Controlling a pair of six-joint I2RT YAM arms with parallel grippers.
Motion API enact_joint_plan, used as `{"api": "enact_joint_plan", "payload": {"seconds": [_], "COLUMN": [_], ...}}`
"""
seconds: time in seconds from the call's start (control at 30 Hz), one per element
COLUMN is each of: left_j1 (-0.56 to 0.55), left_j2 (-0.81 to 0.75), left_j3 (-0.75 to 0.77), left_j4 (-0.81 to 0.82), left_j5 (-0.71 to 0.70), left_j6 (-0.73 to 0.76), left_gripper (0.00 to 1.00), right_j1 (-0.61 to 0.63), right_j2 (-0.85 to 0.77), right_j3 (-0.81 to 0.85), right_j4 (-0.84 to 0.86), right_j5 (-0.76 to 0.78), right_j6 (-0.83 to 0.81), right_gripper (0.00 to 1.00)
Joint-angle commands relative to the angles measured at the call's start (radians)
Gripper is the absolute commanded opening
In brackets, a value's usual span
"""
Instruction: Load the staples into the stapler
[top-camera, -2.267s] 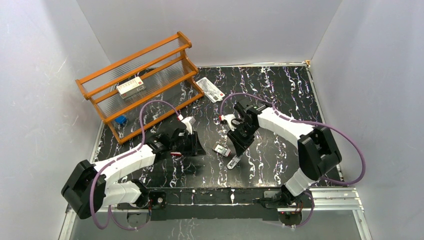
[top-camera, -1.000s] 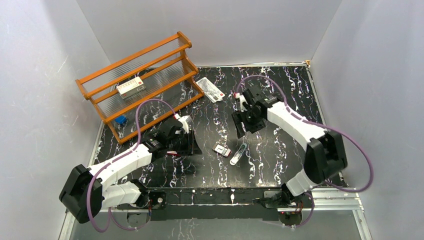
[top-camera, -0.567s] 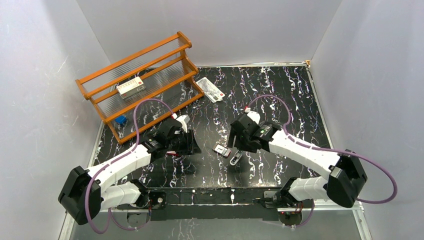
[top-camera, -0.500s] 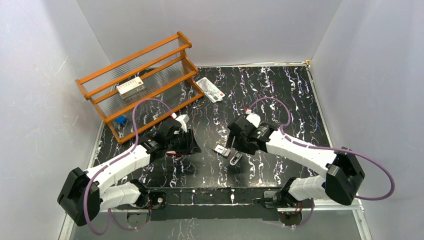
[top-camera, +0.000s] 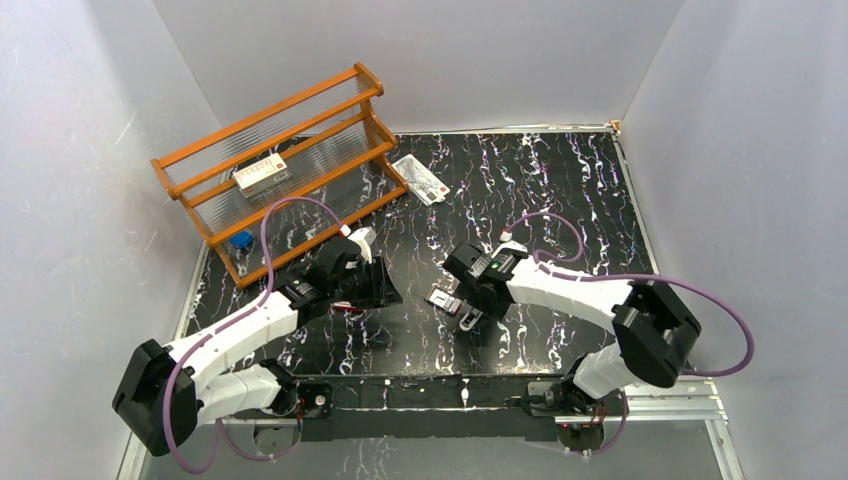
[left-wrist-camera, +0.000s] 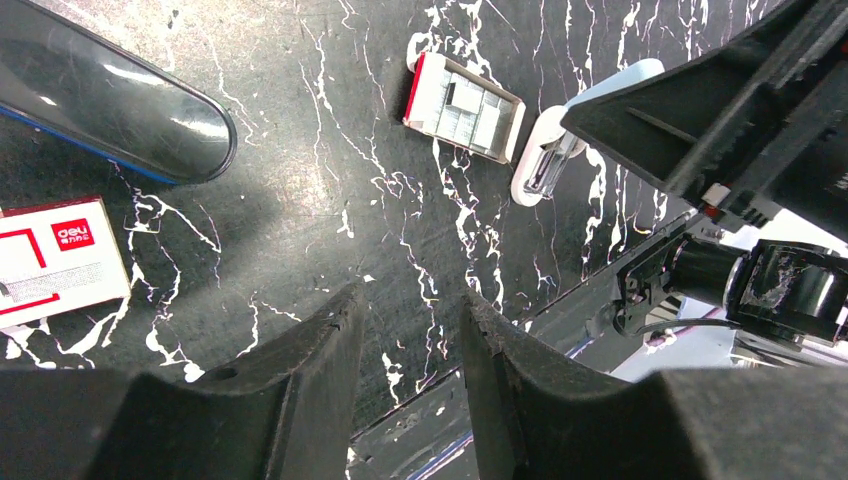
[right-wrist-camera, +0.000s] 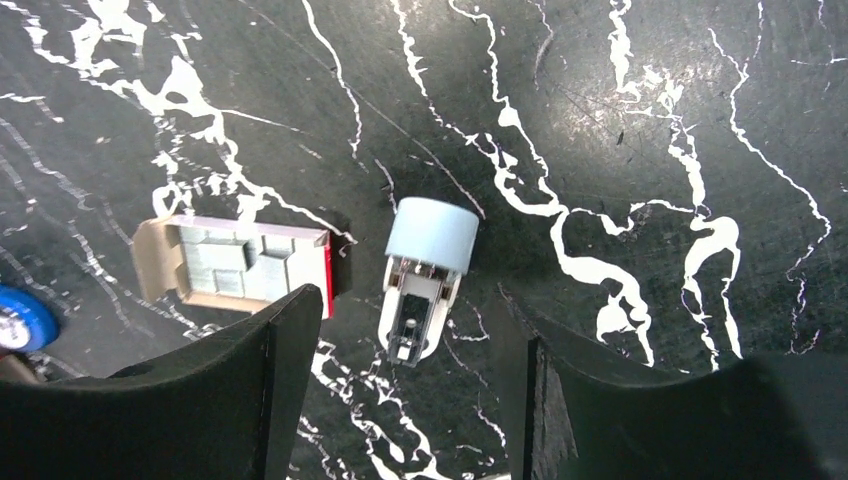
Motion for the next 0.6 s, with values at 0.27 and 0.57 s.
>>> {"api": "enact_joint_plan", "payload": {"seconds": [0.27, 0.57], "left_j1": [0.007, 0.008], "left_j2": [0.025, 0.054], "left_j3": [0.020, 0.026], "left_j4": [0.012, 0.020], "left_j5": [0.002, 0.035], "left_j6": [0.013, 0.006], "left_gripper": [0.39, 0.40], "right_j1": [0.004, 0.006], "right_j2": [0.114, 0.126], "right_j3": [0.058, 0.038], "right_j4": [-0.031, 0.040], "right_j5": [0.024, 0.012], "right_j6": [0.046, 0.003], "right_gripper": [0.60, 0.48]}}
